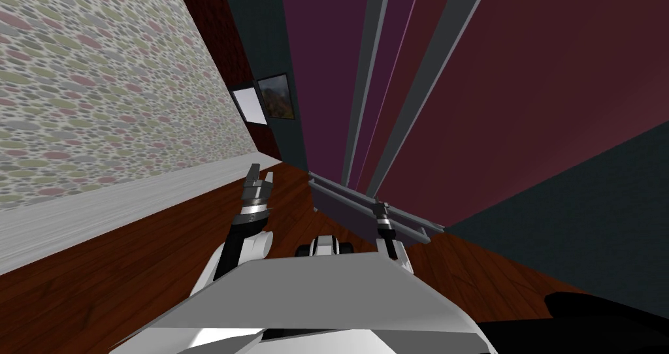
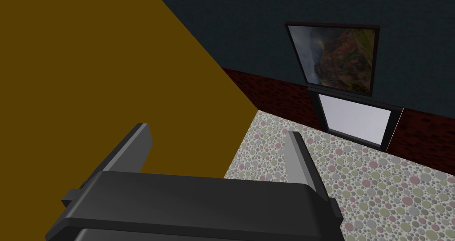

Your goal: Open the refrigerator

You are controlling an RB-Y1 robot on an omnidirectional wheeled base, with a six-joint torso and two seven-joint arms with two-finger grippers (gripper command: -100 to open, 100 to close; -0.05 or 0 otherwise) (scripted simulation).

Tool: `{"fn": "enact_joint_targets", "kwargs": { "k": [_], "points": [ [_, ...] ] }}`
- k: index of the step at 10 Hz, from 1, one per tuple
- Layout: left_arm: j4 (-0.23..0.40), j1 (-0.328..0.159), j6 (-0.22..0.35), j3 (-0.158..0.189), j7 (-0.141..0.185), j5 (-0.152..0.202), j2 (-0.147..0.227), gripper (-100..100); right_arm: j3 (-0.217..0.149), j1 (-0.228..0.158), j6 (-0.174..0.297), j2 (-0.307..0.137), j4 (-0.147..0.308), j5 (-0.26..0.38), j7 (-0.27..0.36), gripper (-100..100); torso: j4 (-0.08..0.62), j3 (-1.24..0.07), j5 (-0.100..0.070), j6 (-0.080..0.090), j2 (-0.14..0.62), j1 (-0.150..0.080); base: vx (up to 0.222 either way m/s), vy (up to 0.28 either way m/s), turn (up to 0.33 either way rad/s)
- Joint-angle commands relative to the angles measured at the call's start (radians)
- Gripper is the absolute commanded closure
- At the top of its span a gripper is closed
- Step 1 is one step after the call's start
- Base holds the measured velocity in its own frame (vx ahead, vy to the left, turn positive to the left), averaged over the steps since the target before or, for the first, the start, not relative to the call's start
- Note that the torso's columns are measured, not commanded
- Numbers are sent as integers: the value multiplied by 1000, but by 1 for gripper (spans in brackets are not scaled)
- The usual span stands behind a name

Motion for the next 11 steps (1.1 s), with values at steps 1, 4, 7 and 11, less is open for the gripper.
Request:
{"fn": "enact_joint_targets", "kwargs": {
  "k": [1, 4, 7, 11],
  "points": [
    [0, 0, 0, 0, 0, 0, 0, 0, 1, -1, 3, -71, 0, 0, -2, -100, 0, -1, 0, 1, -1, -1, 0, 0, 0],
    [0, 0, 0, 0, 0, 0, 0, 0, 2, -3, 8, -137, -1, 0, -7, -100, -1, -2, 0, 1, -4, -1, -5, 6, 2],
    [0, 0, 0, 0, 0, 0, 0, 0, 13, -21, 45, -159, -15, 5, -37, -100, 0, -2, 1, 1, -3, -1, -18, 30, 12],
    [0, 0, 0, 0, 0, 0, 0, 0, 19, -33, 67, -87, -25, 8, -55, -100, 1, -1, 2, -1, -1, 2, -31, 45, 8]
  ]
}}
